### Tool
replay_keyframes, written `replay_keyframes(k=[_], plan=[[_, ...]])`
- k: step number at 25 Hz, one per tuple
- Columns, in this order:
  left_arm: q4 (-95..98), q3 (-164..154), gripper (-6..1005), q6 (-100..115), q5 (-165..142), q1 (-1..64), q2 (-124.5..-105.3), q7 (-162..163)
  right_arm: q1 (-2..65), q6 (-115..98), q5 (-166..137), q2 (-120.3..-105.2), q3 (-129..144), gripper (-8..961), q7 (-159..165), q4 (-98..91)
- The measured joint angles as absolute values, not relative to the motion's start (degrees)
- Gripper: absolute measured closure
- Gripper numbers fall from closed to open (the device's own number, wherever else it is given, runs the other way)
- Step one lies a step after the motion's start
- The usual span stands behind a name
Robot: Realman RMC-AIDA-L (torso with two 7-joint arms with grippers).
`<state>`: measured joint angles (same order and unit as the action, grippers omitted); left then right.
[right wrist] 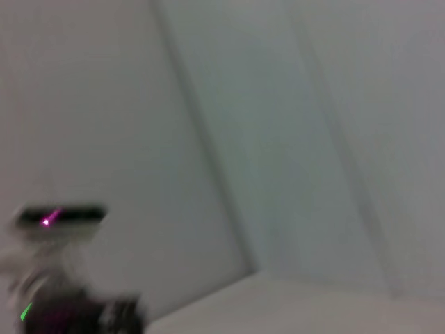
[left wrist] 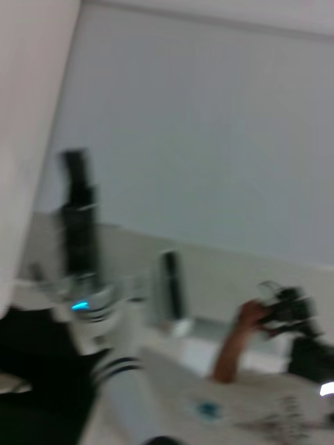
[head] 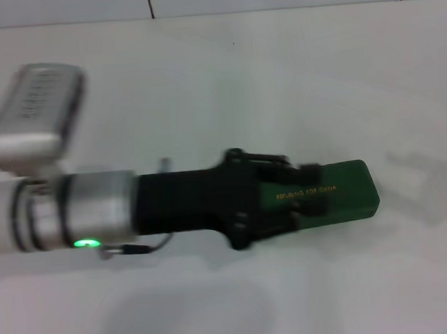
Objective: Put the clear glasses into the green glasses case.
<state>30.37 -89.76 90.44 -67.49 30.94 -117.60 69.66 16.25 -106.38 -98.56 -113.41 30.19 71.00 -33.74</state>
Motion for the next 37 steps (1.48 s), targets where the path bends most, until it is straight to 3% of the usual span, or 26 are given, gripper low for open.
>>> replay_keyframes(k=[2,10,18,29,34,37], plan=[[30.56,-85.84,686,94.43,-67.71,28.60,-116.54,71.73,16.96,-106.40,-99.15,-113.73,34.25,323,70.78,-34.19],[30.43,-81.03,419,100.40,-68.93,23.15,-111.59,72.99,18.95,-107.81,-97.16,-115.73,49.19,317,70.74,-36.96],[31.11,-80.36,232,101.08,-72.64,21.74,-110.72,72.97,20.79,-107.98,-93.38,-115.77,57.20,308,71.33,-38.03],[31.38,-79.47,225,101.88,-74.32,20.42,-110.78,72.84,20.75,-102.72,-92.90,-116.02,62.27,297,71.55,-37.90],[31.38,-79.45,225,102.54,-75.15,20.14,-111.30,72.17,21.15,-102.39,-92.69,-116.00,65.02,77,71.27,-38.83],[31.38,-79.45,225,102.56,-75.43,19.85,-111.42,71.38,21.46,-102.72,-92.66,-116.00,65.17,77,71.14,-39.06]])
